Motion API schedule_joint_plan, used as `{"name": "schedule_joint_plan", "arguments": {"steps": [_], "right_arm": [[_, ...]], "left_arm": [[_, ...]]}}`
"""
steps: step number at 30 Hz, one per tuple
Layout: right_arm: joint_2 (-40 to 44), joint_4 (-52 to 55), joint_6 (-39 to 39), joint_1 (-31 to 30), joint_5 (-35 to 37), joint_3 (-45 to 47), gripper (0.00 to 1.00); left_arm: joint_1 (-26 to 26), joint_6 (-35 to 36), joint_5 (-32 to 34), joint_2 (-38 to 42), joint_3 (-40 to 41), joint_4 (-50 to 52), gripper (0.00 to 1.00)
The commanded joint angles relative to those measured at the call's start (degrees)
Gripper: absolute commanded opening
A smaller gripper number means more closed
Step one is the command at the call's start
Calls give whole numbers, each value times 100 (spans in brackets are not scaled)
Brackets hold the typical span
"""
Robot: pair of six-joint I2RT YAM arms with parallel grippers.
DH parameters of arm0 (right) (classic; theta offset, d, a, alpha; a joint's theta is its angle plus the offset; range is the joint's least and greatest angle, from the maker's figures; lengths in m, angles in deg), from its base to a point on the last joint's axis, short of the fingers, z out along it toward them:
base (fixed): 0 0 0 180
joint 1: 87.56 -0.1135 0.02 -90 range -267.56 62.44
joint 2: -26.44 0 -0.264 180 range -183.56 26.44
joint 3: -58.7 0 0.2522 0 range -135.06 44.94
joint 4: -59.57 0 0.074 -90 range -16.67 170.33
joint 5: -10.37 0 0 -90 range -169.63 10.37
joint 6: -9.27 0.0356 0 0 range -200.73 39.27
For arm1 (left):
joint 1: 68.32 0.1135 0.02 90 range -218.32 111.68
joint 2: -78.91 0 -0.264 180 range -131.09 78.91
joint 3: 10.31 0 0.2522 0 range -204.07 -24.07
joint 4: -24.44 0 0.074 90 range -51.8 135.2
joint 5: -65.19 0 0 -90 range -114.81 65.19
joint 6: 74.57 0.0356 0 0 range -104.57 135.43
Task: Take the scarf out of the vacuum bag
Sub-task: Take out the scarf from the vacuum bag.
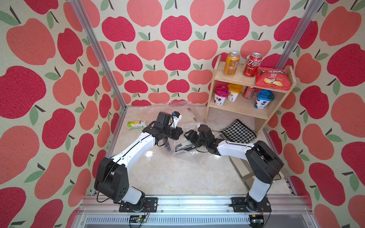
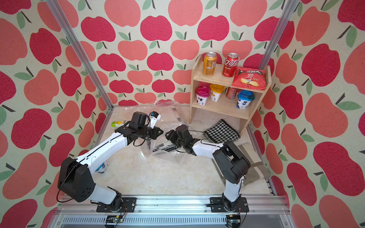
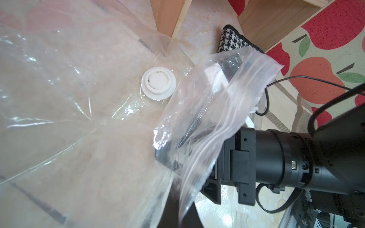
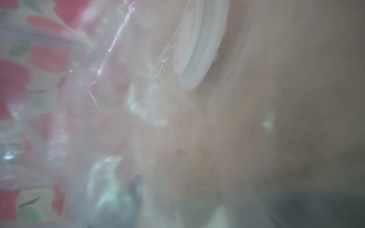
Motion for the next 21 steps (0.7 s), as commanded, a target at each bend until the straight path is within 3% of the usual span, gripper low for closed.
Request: {"name": "schedule_joint_plan", "arguments": {"steps": [1,21], "right_arm": [[2,95,65,-24,8,21,70],[-218,-83,420,-6,27,147,71]], "left_arm": [[-43,-175,-71,237,348,-630,0],[-162,-203,74,323,774,-919,0]]}}
